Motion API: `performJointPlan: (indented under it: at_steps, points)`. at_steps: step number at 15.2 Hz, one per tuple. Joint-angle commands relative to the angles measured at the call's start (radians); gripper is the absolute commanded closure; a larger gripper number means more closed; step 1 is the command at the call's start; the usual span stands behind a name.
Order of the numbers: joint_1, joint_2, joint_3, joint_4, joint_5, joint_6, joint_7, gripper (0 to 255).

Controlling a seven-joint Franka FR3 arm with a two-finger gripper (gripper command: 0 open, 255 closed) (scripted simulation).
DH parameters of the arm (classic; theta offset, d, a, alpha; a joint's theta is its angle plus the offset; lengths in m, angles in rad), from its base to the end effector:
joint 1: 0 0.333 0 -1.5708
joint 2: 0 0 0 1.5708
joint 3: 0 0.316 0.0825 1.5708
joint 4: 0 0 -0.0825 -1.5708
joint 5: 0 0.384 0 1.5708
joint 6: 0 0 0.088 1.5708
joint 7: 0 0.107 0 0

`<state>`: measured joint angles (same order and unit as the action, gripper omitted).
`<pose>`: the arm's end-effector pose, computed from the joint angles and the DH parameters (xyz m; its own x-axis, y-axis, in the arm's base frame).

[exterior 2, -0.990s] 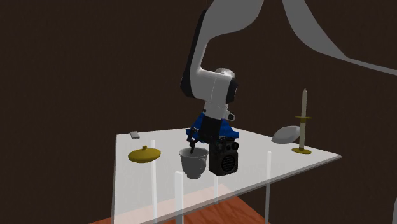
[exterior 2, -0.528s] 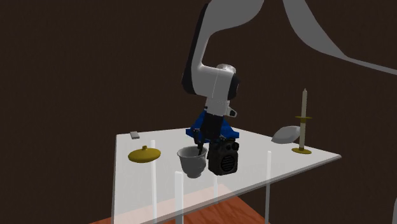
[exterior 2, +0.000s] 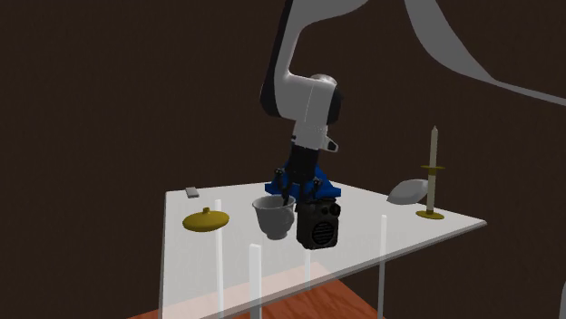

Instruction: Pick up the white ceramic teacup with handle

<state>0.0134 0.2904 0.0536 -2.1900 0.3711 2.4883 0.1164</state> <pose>0.5579 0.0356 0.2534 0.9411 -0.3332 -0.0567 -0.3370 -0.9124 -0.2321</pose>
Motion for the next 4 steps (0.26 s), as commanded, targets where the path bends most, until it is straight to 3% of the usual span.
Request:
performJointPlan:
  at_steps: [1, 4]
  points:
    - [0.001, -0.021, -0.003, 0.004, -0.008, -0.024, 0.010, 255]
    - [0.001, -0.033, -0.005, 0.005, -0.013, -0.036, 0.015, 255]
